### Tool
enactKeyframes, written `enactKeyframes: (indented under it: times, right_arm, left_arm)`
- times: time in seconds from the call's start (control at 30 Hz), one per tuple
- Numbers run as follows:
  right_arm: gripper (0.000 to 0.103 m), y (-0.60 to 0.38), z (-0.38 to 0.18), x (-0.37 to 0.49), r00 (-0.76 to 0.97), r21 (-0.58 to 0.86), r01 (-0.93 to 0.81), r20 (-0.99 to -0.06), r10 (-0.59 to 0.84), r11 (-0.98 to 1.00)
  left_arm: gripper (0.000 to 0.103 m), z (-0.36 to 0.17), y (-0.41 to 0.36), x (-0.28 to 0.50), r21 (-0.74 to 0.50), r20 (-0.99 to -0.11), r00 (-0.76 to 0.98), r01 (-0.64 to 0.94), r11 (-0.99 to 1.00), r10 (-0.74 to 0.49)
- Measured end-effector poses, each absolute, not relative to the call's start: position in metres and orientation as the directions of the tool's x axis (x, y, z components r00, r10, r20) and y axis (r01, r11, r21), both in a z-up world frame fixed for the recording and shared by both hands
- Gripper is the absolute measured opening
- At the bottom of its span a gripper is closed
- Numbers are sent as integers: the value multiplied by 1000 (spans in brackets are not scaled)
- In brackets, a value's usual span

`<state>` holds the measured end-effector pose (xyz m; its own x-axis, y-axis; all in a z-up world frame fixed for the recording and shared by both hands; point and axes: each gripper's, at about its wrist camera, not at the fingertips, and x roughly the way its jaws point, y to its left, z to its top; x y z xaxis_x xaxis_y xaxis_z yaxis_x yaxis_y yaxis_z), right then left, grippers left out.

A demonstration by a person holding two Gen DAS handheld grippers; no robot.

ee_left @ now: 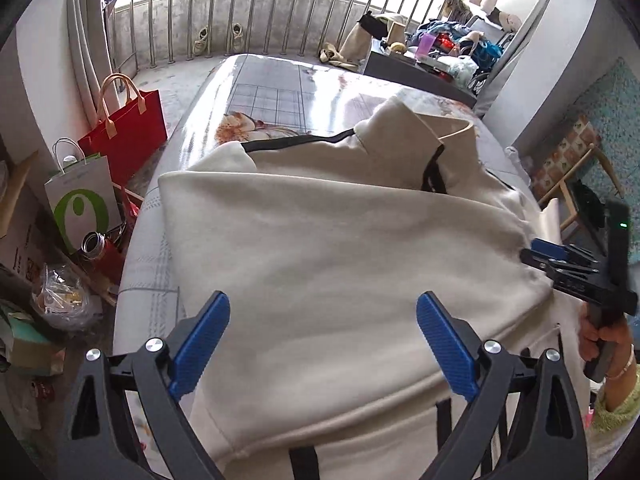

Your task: Fold large clothes

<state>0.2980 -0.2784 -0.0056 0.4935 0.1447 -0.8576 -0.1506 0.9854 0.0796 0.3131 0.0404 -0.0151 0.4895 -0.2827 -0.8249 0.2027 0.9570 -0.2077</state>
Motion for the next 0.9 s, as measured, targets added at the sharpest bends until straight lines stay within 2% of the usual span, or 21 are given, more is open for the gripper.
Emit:
enactKeyframes:
  times: [0.1, 0.13, 0.23, 0.4, 0.57, 0.63, 0.73, 0.77, 0.83, 0.9]
  right_arm:
    - [57, -279, 4, 272, 514, 65, -177, -845, 149, 982]
    - [59, -278, 5, 264, 515, 53, -185, -845, 143, 981]
    - [63, -277, 5, 240, 502, 37, -207, -854, 138, 978]
    - [64, -261, 14, 217, 509, -5, -267, -850, 137, 964]
    - [68, -247, 13, 219, 531, -35, -300, -836, 136, 953]
    - [68, -245, 8, 225, 521, -15, -288, -841, 144, 958]
    - [68, -243, 4, 234, 510, 35, -262, -844, 169, 965]
    - [68, -242, 5, 237, 510, 48, -254, -842, 176, 966]
    - [68, -239, 7, 239, 518, 53, -247, -837, 178, 968]
    - [67, -239, 11, 237, 530, 43, -246, -831, 172, 968]
  left_arm:
    - [93, -37, 37, 325, -167, -858, 455, 196, 966, -240]
    - [96, -38, 38, 325, -153, -849, 475, 202, 967, -234]
    - [97, -41, 42, 323, -135, -848, 481, 210, 968, -223]
    - [97, -13, 63, 300, -150, -815, 526, 211, 966, -242]
    - [97, -2, 83, 240, -59, -800, 553, 310, 949, -231]
    - [97, -16, 85, 220, 32, -827, 540, 327, 945, -158]
    - [93, -42, 87, 209, 206, -838, 545, 277, 939, 23]
    - [90, -42, 92, 208, 190, -830, 558, 259, 947, 14]
    - [84, -40, 99, 209, 244, -805, 586, 186, 952, 92]
    - [83, -34, 112, 208, 238, -786, 608, 125, 963, 116]
